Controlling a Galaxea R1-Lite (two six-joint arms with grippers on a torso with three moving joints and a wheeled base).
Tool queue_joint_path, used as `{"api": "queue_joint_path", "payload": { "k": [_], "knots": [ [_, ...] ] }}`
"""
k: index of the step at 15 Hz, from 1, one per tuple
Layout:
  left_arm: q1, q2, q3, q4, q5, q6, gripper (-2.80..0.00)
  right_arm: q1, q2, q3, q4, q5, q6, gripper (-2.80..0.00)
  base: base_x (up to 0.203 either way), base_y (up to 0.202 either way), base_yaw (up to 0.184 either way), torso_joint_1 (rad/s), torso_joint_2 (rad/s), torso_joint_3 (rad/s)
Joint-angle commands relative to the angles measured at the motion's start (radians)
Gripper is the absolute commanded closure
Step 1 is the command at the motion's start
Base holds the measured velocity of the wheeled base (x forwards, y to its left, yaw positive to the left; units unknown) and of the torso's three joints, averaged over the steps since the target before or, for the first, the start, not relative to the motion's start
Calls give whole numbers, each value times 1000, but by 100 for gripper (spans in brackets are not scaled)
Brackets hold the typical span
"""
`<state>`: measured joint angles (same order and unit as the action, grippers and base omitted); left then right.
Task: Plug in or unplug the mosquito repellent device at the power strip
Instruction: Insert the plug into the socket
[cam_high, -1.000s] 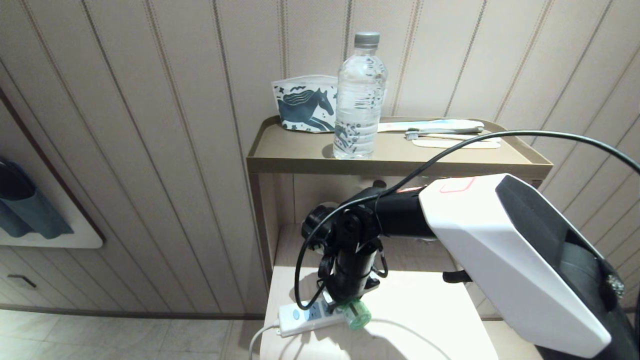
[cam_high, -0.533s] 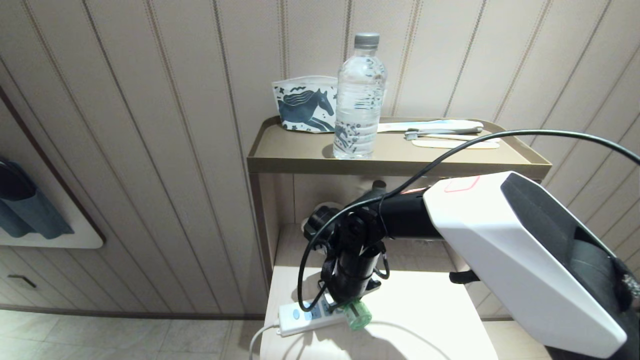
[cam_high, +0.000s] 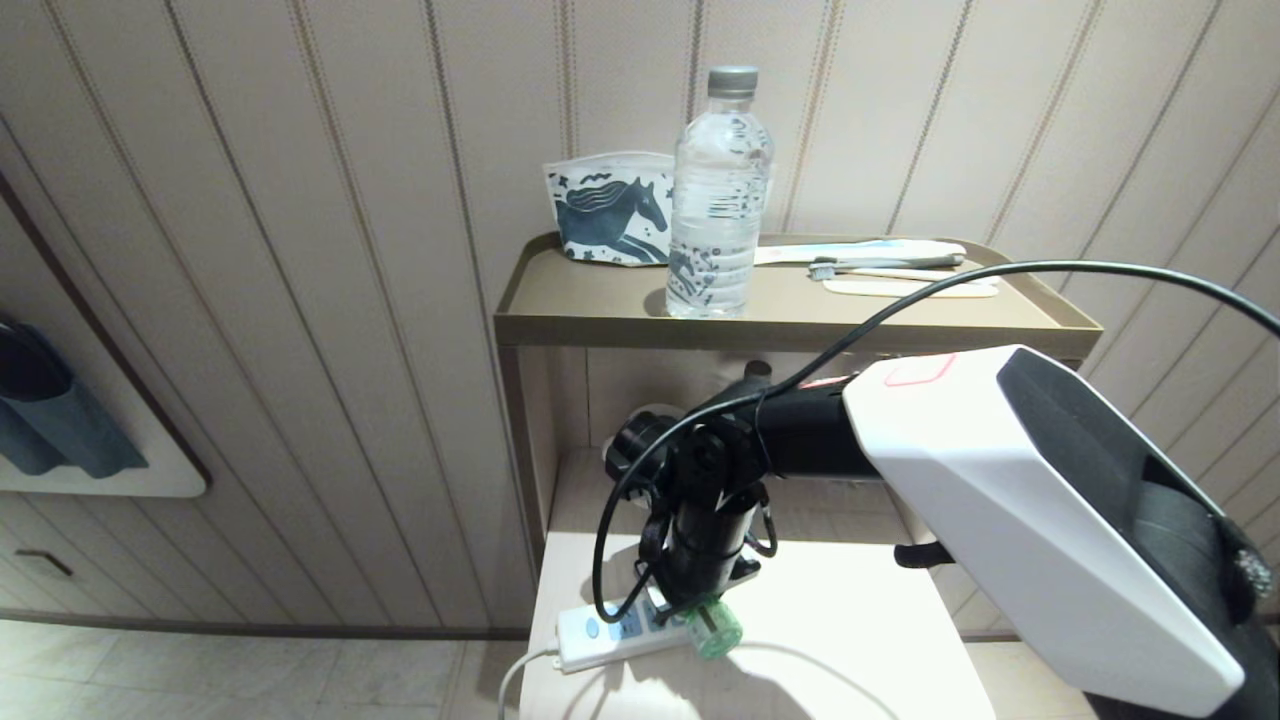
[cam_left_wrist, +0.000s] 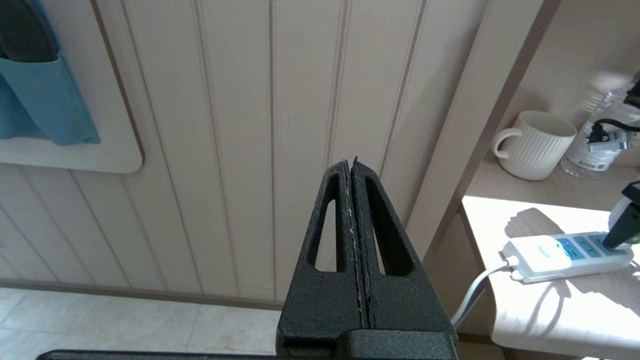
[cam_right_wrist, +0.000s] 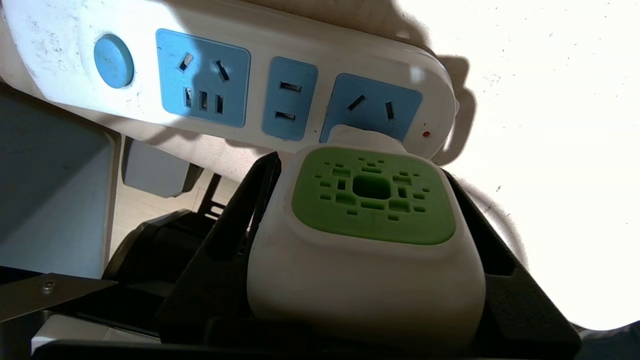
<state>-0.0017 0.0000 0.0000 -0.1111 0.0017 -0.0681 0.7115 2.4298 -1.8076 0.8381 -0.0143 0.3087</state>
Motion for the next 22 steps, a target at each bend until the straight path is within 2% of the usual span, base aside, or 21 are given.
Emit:
{"api": "queue_joint_path", "payload": {
  "k": [1,9,22],
  "knots": [
    [0,1,0,-1,0,-1,0,0,8,13,4,0,3,0,0,0,0,0,0,0],
    [0,1,0,-1,0,-1,0,-4,-3,86,-58,2,25,0,0,0,0,0,0,0],
    [0,0,0,-1,0,-1,0,-8,-14,114,-60,-32,31,0,0,0,0,0,0,0]
  ]
}}
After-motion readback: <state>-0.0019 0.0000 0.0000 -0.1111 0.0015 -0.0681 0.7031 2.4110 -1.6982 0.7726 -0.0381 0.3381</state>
